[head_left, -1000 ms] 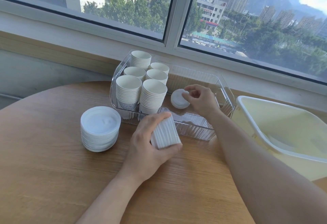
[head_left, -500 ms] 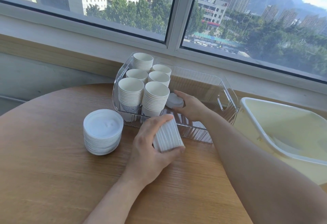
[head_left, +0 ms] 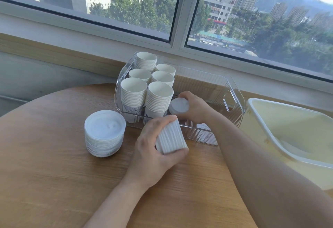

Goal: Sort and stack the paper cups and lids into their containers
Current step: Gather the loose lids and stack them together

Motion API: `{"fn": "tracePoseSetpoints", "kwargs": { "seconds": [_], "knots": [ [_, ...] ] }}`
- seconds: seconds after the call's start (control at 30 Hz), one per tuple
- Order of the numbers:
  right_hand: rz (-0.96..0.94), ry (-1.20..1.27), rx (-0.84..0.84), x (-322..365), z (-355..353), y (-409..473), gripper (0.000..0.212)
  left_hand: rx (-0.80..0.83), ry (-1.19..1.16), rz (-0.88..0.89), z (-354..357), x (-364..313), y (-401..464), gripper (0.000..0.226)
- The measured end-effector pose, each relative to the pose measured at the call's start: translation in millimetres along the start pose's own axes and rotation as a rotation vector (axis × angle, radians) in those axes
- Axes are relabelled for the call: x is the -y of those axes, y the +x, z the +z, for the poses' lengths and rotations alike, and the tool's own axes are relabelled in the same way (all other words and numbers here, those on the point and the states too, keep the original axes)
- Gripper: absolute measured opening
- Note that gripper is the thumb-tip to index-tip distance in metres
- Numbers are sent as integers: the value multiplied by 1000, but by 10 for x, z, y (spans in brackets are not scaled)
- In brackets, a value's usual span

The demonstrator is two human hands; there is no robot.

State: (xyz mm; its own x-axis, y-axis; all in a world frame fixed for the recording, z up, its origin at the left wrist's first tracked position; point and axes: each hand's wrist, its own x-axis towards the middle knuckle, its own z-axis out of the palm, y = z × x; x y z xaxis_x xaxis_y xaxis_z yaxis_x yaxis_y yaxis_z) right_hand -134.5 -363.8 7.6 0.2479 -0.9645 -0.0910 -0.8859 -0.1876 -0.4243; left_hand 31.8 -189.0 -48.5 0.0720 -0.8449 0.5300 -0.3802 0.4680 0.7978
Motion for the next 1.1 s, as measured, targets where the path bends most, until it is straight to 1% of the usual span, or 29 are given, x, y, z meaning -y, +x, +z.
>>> {"fn": "tracePoseSetpoints", "kwargs": {
  "seconds": [0.13,0.27,0.37,0.43,0.5,0.57,0.67,0.77,0.87,0.93,1.0,1.03,1.1],
  "knots": [
    [-164,106,-223,90,-185,-455,93,11,16,-7,-6,13,-13,76],
    [-294,164,-364,60,-181,-1084,91,22,27,-10,-8,-6,-19,77],
    [-299,148,-501,-64,26,-1535,90,31,41,-6,-3,-39,-30,78],
    [-290,146,-539,-120,209,-1737,92,47,41,10,-4,-62,-45,78],
    [-313,149,-523,-145,371,-1860,93,79,59,48,14,-91,-68,78],
    [-325,204,-482,-131,470,-1928,94,112,92,78,35,-115,-93,78],
    [-341,418,-426,-96,498,-1969,97,120,91,77,45,-119,-90,78],
    [-325,741,-314,-118,490,-1997,86,105,50,65,46,-112,-66,75],
    [-339,902,-201,-156,513,-2010,75,122,64,76,70,-122,-73,75],
    [-333,1025,-165,-169,500,-2009,61,127,74,75,79,-127,-85,77],
    [-331,1039,-167,-173,474,-1991,43,139,84,72,78,-138,-90,77],
    [-339,1019,-171,-185,482,-1980,38,145,89,73,75,-143,-91,77],
    [-322,1025,-164,-220,523,-1962,35,148,98,81,70,-143,-96,77]
  ]
}}
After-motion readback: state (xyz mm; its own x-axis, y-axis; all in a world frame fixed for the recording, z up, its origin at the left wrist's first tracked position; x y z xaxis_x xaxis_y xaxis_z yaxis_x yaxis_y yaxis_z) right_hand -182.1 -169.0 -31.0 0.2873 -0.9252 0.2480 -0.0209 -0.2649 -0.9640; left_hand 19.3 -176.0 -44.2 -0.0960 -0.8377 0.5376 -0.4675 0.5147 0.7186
